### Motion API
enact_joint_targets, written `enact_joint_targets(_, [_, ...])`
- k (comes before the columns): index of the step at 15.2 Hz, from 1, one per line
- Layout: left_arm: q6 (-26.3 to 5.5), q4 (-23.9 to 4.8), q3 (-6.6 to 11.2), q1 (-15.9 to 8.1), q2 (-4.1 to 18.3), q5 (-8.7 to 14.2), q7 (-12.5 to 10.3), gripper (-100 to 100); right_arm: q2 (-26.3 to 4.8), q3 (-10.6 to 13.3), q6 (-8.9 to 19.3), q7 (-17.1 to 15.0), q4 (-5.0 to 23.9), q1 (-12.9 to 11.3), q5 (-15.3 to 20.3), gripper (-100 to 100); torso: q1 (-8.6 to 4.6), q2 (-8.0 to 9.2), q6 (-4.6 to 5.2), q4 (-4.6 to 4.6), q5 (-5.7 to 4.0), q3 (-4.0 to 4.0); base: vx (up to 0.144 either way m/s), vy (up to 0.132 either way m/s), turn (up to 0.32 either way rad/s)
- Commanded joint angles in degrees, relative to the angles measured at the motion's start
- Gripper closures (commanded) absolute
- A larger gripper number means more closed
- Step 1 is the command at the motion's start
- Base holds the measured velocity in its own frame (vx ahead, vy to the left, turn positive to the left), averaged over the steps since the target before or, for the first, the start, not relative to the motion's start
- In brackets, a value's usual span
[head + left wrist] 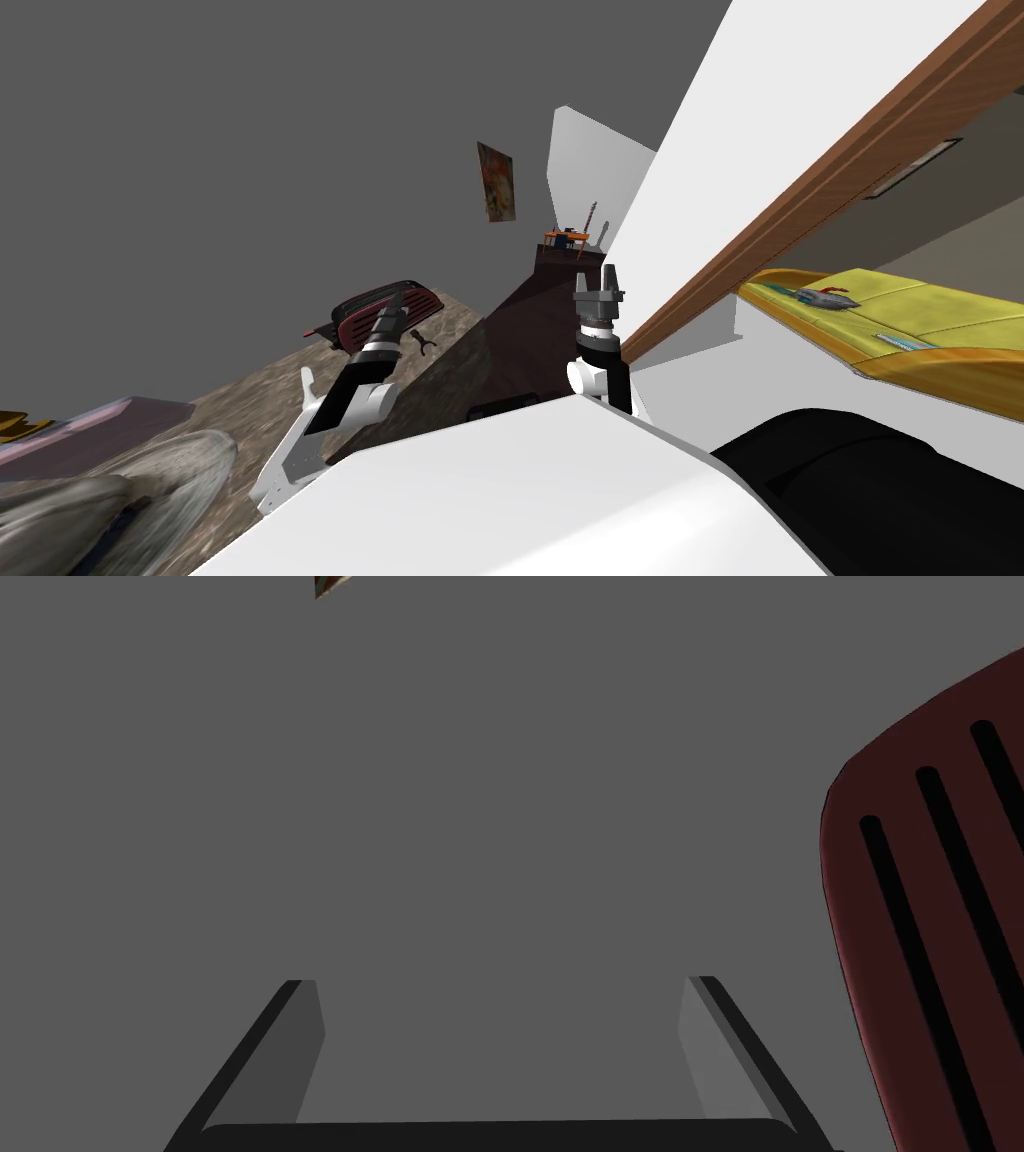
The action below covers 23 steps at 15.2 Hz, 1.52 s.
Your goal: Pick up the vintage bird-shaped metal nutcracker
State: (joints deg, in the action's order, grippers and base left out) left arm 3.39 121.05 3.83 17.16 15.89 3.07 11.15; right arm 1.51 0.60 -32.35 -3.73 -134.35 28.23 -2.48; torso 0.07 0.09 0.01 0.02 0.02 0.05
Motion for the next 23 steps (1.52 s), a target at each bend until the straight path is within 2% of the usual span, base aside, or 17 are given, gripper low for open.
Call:
enact_joint_targets(1, [-2.28,-0.3,0.21,-0.55,0.61,0.42,0.14,-100,0.0,0.0,0.0,0.0,0.0,0.0,0.0,0,0.0,0.0,0.0,0.0,0.0,0.0,-0.019,0.01,-0.013])
enact_joint_targets(2, [-3.88,-1.45,0.51,-1.94,1.75,1.35,0.6,-100,0.0,0.0,0.0,0.0,0.0,0.0,0.0,0,-0.01,-0.01,-0.01,0.0,0.0,0.0,-0.018,0.007,-0.03])
enact_joint_targets(4, [-5.4,-1.45,0.51,-1.94,1.75,1.35,0.6,-100,0.0,0.0,0.0,0.0,0.0,0.0,0.0,0,-0.01,-0.03,0.0,-0.01,0.0,-0.02,-0.017,0.008,-0.025])
enact_joint_targets(5, [-7.34,-2.66,0.81,-3.39,2.8,2.32,1.09,-100,0.0,0.0,0.0,0.0,0.0,0.0,0.0,0,-0.02,-0.03,-0.01,-0.01,0.0,-0.02,-0.022,0.012,-0.035])
enact_joint_targets(7, [-8.65,-2.66,0.81,-3.39,2.8,2.32,1.09,-100,0.0,0.0,0.0,0.0,0.0,0.0,0.0,0,0.01,-0.02,0.0,0.0,0.0,-0.01,-0.021,0.015,-0.025])
enact_joint_targets(8, [-10.68,-3.91,1.12,-4.89,3.77,3.32,1.59,-100,0.0,0.0,0.0,0.0,0.0,0.0,0.0,0,0.0,-0.03,-0.01,-0.01,0.0,-0.01,-0.017,0.014,-0.033])
enact_joint_targets(10, [-12.03,-3.91,1.12,-4.89,3.77,3.32,1.59,-100,0.0,0.0,0.0,0.0,0.0,0.0,0.0,0,0.01,-0.03,0.0,-0.01,0.0,-0.02,-0.014,0.013,-0.027])
enact_joint_targets(11, [-13.84,-5.2,1.44,-6.44,4.66,4.36,2.11,-100,0.0,0.0,0.0,0.0,0.0,0.0,0.0,0,0.0,-0.05,-0.01,-0.01,0.0,-0.02,-0.015,0.014,-0.033])
enact_joint_targets(13, [-15.51,-5.2,1.44,-6.44,4.66,4.36,2.11,-100,0.0,0.0,0.0,0.0,0.0,0.0,0.0,0,0.02,-0.05,0.0,-0.01,0.0,-0.03,-0.015,0.019,-0.028])
enact_joint_targets(14, [-17.63,-6.53,1.77,-8.03,5.48,5.42,2.64,-100,0.0,0.0,0.0,0.0,0.0,0.0,0.0,0,0.02,-0.05,-0.01,-0.01,0.0,-0.03,-0.017,0.02,-0.033])
enact_joint_targets(16, [-19.08,-6.53,1.77,-8.03,5.48,5.42,2.64,-100,0.0,0.0,0.0,0.0,0.0,0.0,0.0,0,0.04,-0.04,0.0,-0.01,0.01,-0.03,-0.015,0.019,-0.031])
enact_joint_targets(17, [-20.95,-7.89,2.11,-9.65,6.22,6.51,3.18,-100,0.0,0.0,0.0,0.0,0.0,0.0,0.0,0,0.03,-0.05,-0.01,-0.01,0.01,-0.03,-0.017,0.02,-0.032])
enact_joint_targets(20, [-22.74,-7.89,2.11,-9.65,6.22,6.51,3.18,-100,0.0,0.0,0.0,0.0,0.0,0.0,0.0,0,0.02,-0.05,-0.01,-0.01,0.0,-0.03,-0.013,0.015,-0.02])
enact_joint_targets(21, [-24.76,-9.27,2.45,-11.3,6.89,7.62,3.74,-100,0.0,0.0,0.0,0.0,0.0,0.0,0.0,0,0.0,-0.06,-0.01,-0.01,0.0,-0.03,-0.011,0.017,-0.033])
enact_joint_targets(23, [-26.45,-9.27,2.45,-11.3,6.89,7.62,3.74,-100,0.0,0.0,0.0,0.0,0.0,0.0,0.0,0,0.03,-0.07,0.0,-0.01,0.0,-0.04,-0.011,0.022,-0.032])
